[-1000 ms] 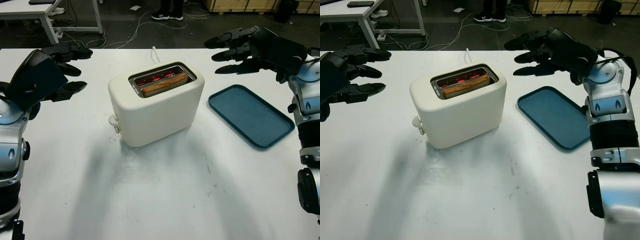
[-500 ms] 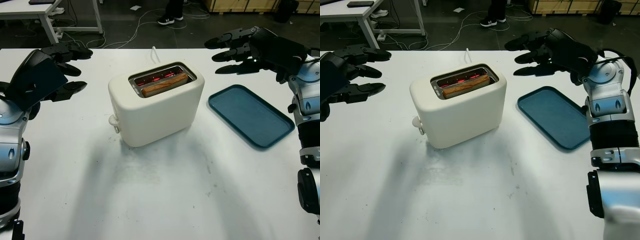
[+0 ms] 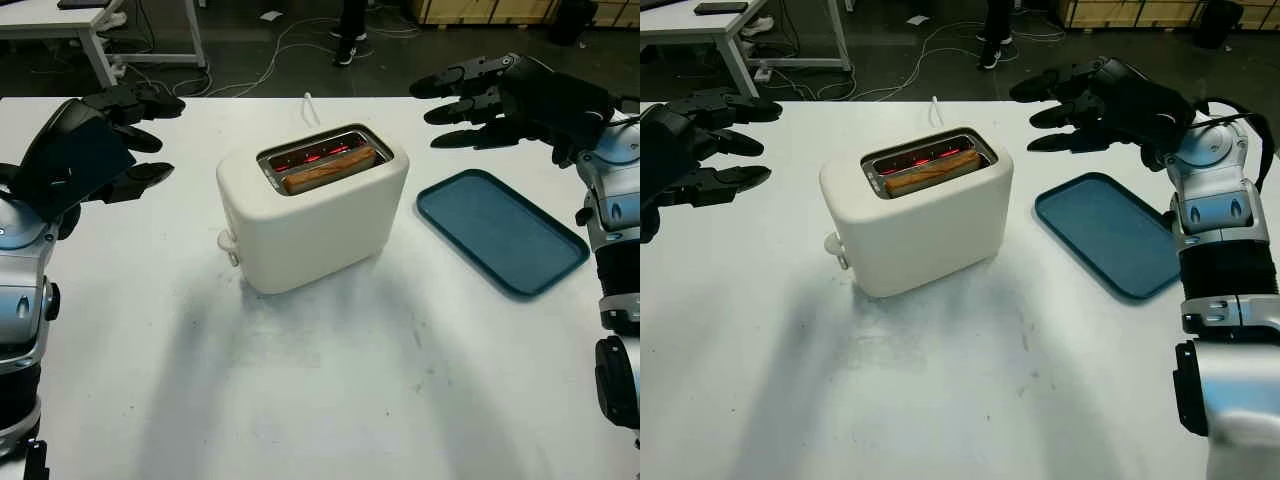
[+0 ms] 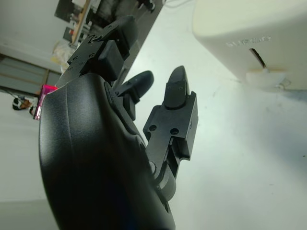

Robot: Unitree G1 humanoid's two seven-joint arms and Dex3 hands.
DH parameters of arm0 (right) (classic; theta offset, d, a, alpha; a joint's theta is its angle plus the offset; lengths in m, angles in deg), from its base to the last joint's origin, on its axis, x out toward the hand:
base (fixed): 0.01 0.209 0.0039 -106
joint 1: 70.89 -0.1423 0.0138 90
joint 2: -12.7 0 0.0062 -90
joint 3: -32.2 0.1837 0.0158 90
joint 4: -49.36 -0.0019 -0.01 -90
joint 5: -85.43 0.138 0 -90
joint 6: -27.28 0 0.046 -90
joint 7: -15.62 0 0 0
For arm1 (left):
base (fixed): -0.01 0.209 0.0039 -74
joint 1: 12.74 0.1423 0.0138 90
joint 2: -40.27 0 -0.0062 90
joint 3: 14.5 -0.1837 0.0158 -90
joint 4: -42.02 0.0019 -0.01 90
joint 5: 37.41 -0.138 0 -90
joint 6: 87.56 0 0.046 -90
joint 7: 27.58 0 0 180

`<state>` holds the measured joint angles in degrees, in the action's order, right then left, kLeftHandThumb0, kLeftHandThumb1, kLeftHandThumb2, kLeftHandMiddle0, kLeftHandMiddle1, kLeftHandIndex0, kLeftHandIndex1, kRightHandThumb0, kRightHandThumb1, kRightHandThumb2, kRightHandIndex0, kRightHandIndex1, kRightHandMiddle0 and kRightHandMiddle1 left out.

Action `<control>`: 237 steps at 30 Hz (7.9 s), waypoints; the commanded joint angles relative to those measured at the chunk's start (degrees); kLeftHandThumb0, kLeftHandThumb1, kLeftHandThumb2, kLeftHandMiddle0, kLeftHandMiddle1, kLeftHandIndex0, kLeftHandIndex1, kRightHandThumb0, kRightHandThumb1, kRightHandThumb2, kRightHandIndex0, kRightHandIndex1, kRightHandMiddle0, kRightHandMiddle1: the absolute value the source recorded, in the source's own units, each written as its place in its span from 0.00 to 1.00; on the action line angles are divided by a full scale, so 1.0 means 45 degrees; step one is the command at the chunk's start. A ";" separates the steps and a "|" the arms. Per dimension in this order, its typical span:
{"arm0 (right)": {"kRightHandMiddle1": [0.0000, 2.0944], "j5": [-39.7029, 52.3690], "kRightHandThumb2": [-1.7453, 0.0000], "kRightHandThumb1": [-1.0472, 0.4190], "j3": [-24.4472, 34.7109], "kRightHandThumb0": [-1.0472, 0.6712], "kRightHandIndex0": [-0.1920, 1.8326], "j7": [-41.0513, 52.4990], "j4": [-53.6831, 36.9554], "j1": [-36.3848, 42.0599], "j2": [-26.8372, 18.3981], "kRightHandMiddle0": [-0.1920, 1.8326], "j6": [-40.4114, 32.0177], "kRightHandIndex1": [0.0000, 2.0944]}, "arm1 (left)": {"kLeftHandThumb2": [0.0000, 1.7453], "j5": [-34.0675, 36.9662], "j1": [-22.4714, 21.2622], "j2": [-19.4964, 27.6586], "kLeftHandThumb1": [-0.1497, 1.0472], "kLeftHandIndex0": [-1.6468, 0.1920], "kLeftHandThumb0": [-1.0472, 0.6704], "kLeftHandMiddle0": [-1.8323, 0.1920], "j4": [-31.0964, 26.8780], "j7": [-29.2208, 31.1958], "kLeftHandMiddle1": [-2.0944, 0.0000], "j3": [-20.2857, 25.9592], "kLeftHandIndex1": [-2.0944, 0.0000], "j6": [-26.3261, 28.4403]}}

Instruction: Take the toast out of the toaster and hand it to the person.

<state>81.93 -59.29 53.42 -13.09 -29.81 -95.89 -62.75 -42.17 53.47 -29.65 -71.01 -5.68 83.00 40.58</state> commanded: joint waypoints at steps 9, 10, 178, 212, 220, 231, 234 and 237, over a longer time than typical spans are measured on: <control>0.00 -0.0222 1.00 0.17 -0.0133 0.28 0.45 -0.0052 -0.0063 0.0047 -0.0097 0.44 0.0342 0.04 | 0.17 -0.0001 0.0075 -0.0005 0.89 0.70 0.68 0.84 -0.0079 -0.0122 0.48 0.0077 0.78 -0.0044; 0.00 -0.0224 1.00 0.17 -0.0120 0.28 0.45 -0.0045 -0.0066 0.0046 -0.0086 0.44 0.0336 0.04 | 0.16 0.0005 0.0082 0.0002 0.89 0.70 0.68 0.84 -0.0057 -0.0112 0.48 0.0080 0.78 -0.0079; 0.00 -0.0026 1.00 0.19 -0.0198 0.32 0.44 0.0030 0.0011 -0.0039 0.0011 0.44 0.0304 0.07 | 0.18 0.0190 0.0034 -0.0070 0.89 0.73 0.67 0.86 0.0066 -0.0063 0.47 0.0105 0.75 0.0040; 0.01 -0.0041 1.00 0.18 -0.0192 0.31 0.44 0.0041 0.0224 -0.0033 -0.0013 0.44 0.0533 0.08 | 0.17 0.0094 0.0142 -0.0024 0.89 0.73 0.67 0.85 -0.0028 -0.0081 0.47 0.0085 0.74 -0.0071; 0.00 -0.0030 1.00 0.18 -0.0197 0.31 0.43 0.0051 0.0220 -0.0059 0.0008 0.44 0.0284 0.08 | 0.18 0.0139 0.0135 -0.0084 0.89 0.73 0.67 0.85 -0.0003 -0.0097 0.47 0.0100 0.74 -0.0020; 0.00 0.0099 1.00 0.18 -0.0134 0.31 0.43 0.0135 0.0210 -0.0026 0.0028 0.43 0.0337 0.09 | 0.18 0.0180 0.0135 -0.0117 0.89 0.74 0.67 0.86 0.0047 -0.0101 0.46 0.0146 0.74 -0.0001; 0.00 0.0042 1.00 0.18 -0.0164 0.29 0.44 0.0099 0.0243 -0.0041 0.0023 0.44 0.0315 0.09 | 0.18 0.0157 0.0127 -0.0102 0.89 0.73 0.67 0.86 0.0039 -0.0104 0.46 0.0126 0.74 -0.0010; 0.00 0.0129 1.00 0.18 -0.0114 0.28 0.43 0.0110 0.0190 -0.0027 0.0064 0.44 0.0202 0.09 | 0.18 0.0160 0.0123 -0.0113 0.89 0.74 0.66 0.86 0.0018 -0.0114 0.46 0.0131 0.74 0.0039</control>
<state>82.00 -60.14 53.77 -12.14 -29.82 -95.86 -61.60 -41.64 54.14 -30.25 -70.97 -5.86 83.35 40.55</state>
